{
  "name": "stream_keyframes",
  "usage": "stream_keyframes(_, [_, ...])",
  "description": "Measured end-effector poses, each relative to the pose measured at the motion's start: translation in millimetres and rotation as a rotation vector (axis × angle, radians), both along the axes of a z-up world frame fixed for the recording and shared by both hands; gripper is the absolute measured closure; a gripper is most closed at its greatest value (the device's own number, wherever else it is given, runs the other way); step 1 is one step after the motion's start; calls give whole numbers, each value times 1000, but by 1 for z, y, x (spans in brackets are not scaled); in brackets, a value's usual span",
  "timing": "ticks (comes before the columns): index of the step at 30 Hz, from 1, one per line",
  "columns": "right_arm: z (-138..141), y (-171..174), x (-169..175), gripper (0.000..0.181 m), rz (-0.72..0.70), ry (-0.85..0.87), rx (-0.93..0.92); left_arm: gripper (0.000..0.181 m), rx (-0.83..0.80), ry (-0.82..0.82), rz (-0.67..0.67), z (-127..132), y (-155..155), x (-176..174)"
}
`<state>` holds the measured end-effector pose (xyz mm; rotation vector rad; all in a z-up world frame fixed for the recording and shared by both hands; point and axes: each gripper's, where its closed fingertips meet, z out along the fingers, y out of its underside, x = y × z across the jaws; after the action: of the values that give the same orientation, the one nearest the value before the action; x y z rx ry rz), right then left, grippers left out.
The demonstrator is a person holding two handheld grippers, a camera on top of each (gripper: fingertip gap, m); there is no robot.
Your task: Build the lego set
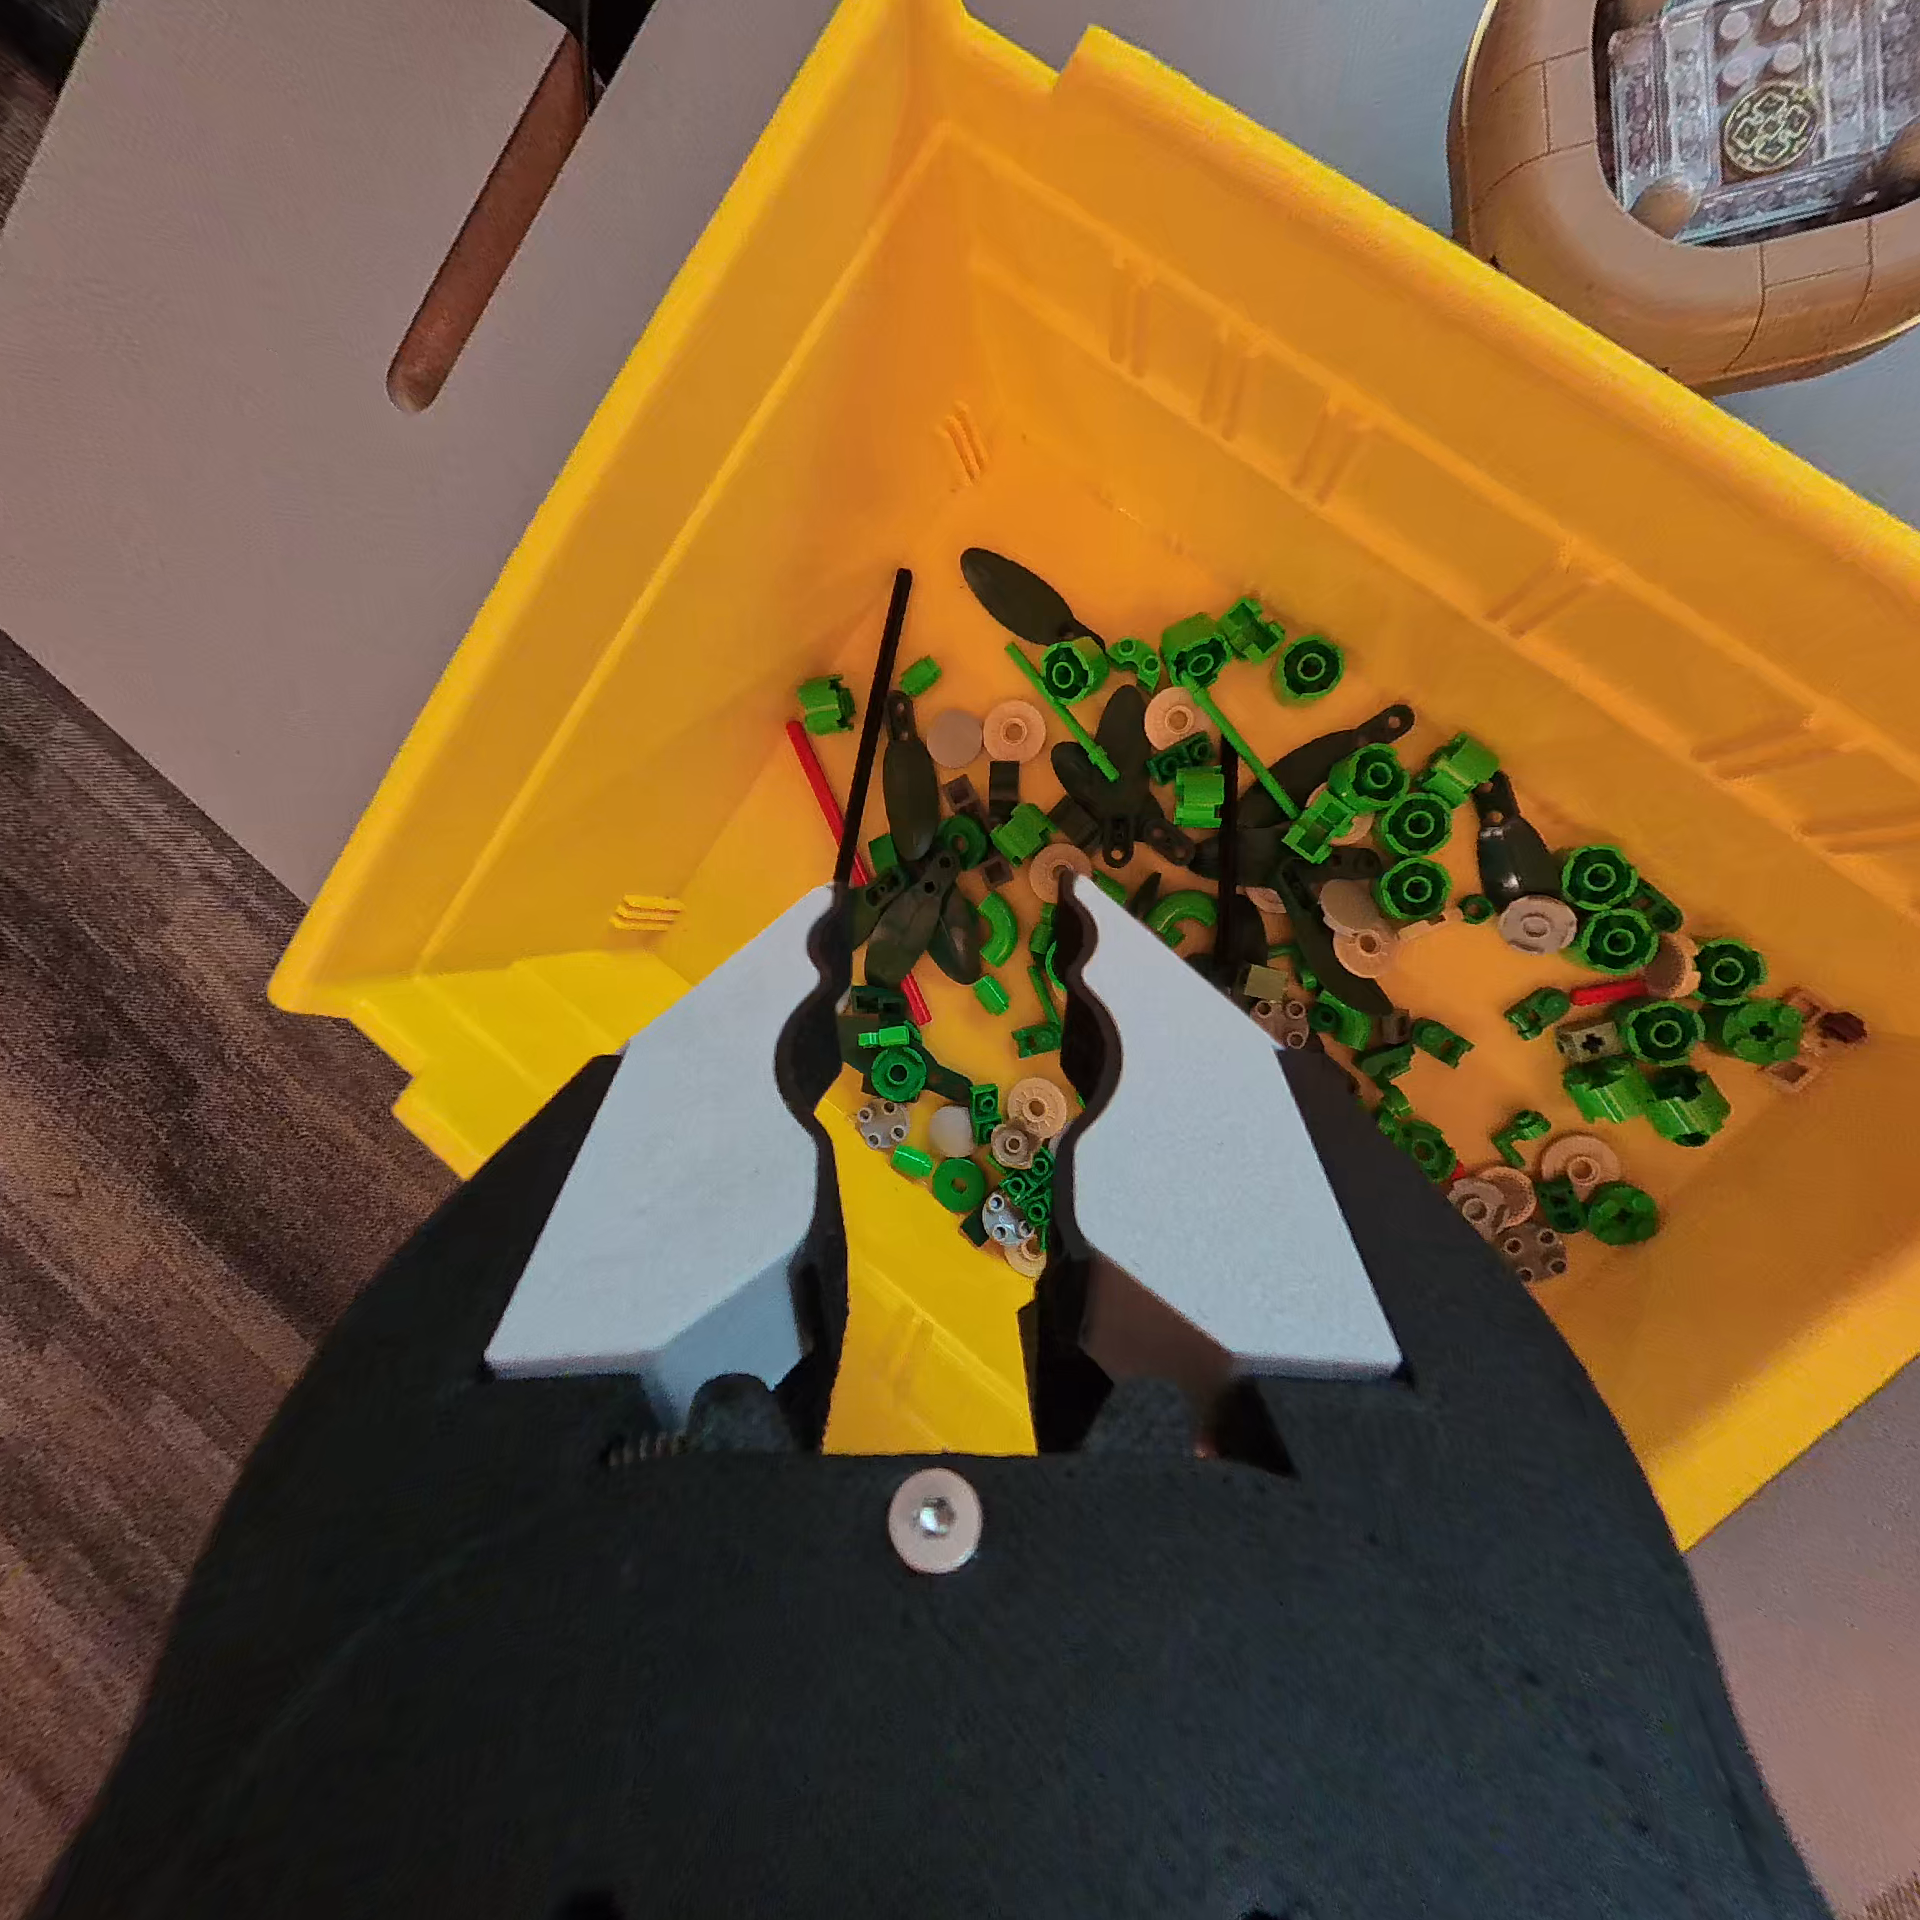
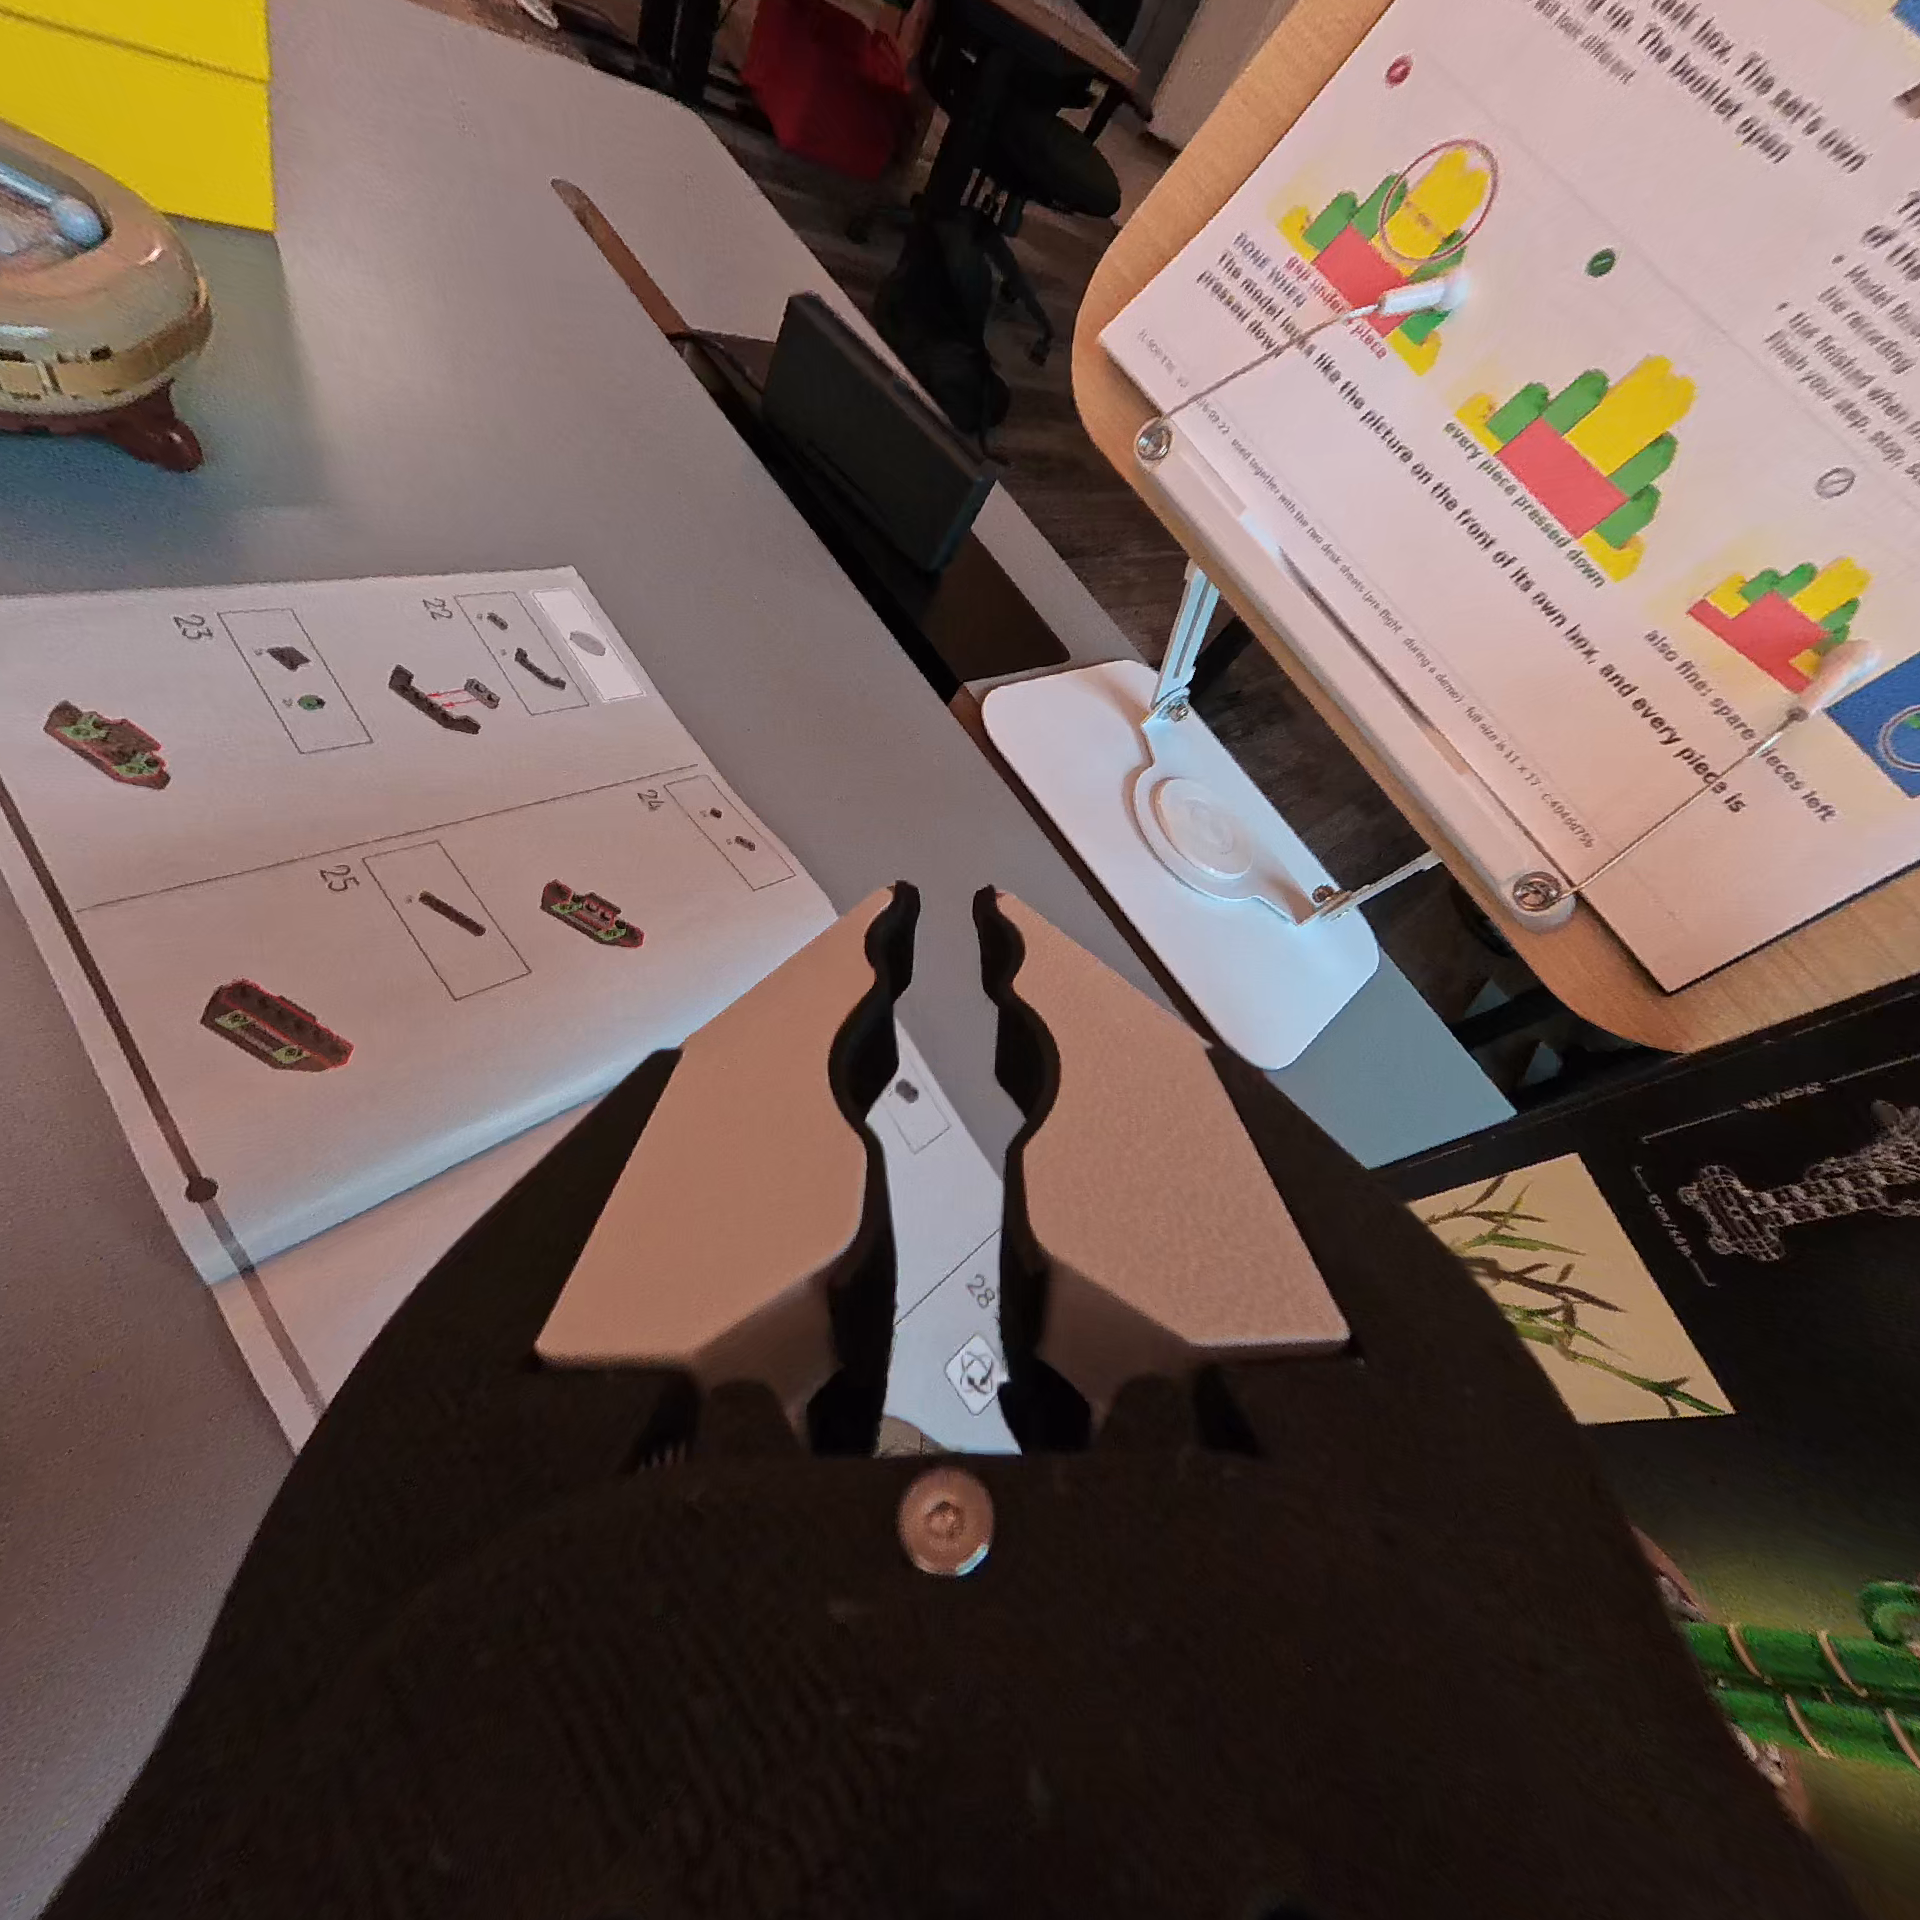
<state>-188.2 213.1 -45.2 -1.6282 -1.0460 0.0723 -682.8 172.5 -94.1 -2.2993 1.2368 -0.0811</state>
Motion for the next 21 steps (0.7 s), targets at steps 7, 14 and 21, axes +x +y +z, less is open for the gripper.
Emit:
stream_keyframes(7, [24,-7,-11,171,28,56,59,144,-24,35,-13,-3,-8,-6])
stream_keyframes(14, [14,-7,-14,171,36,14,43,144,12,3,13,18,-10,-3])
stream_keyframes(21, [34,-19,-47,171,96,10,63,142,188,-295,131,85,-17,15])
